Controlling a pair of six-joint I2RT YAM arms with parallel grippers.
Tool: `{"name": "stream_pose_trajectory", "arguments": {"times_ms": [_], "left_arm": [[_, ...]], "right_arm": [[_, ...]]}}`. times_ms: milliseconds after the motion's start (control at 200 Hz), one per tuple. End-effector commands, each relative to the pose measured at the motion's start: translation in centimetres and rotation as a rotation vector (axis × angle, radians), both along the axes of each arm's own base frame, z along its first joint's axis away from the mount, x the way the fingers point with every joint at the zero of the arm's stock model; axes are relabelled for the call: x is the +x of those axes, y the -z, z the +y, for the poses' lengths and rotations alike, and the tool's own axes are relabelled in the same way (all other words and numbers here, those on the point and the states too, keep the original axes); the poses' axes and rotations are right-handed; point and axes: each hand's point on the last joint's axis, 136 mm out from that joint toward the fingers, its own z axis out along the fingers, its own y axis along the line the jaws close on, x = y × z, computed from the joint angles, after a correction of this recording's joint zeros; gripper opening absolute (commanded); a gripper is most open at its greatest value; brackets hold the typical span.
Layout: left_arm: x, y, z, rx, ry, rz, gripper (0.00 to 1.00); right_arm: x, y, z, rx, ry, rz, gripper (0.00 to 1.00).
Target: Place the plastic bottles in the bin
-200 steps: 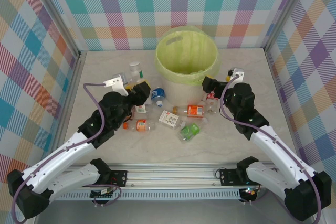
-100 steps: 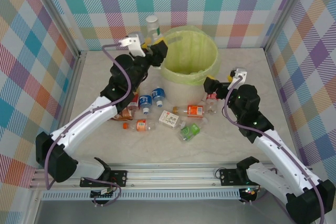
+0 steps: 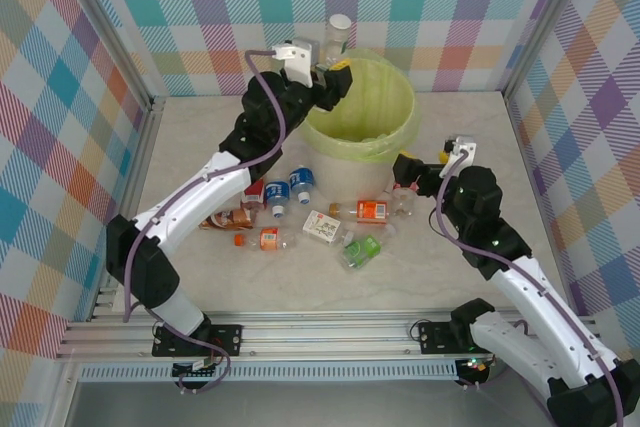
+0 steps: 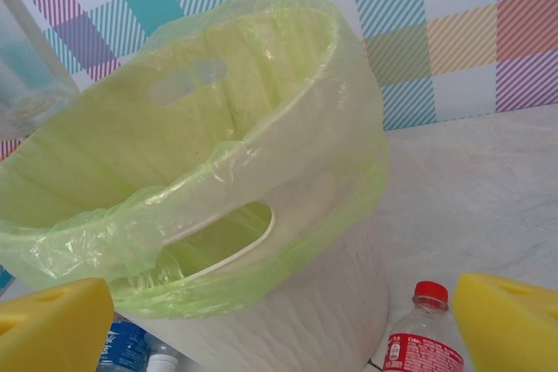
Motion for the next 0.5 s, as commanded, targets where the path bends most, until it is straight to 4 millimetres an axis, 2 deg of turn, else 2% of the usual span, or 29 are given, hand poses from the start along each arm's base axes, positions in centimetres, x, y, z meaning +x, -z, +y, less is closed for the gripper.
{"name": "stream_pose_trajectory", "arguments": {"times_ms": [0,220,495], "left_arm": [[0.8,1.0,-0.9,0.050,0.024,0.016,0.42],[1.6,5.3,-2.7,0.172,0.077,0.133,0.43],[3.0,10.6,-2.9,0.302,0.043,0.234,0.46]], "right_arm": [[-0.2,0.8,-0.7,-0.003,0.037,0.041,1.00],[-0.7,0.5,-0.4,-0.032,0.008,0.045,1.00],[-0.5,1.1,0.0,-0.029,-0.007,0.054,1.00]]}}
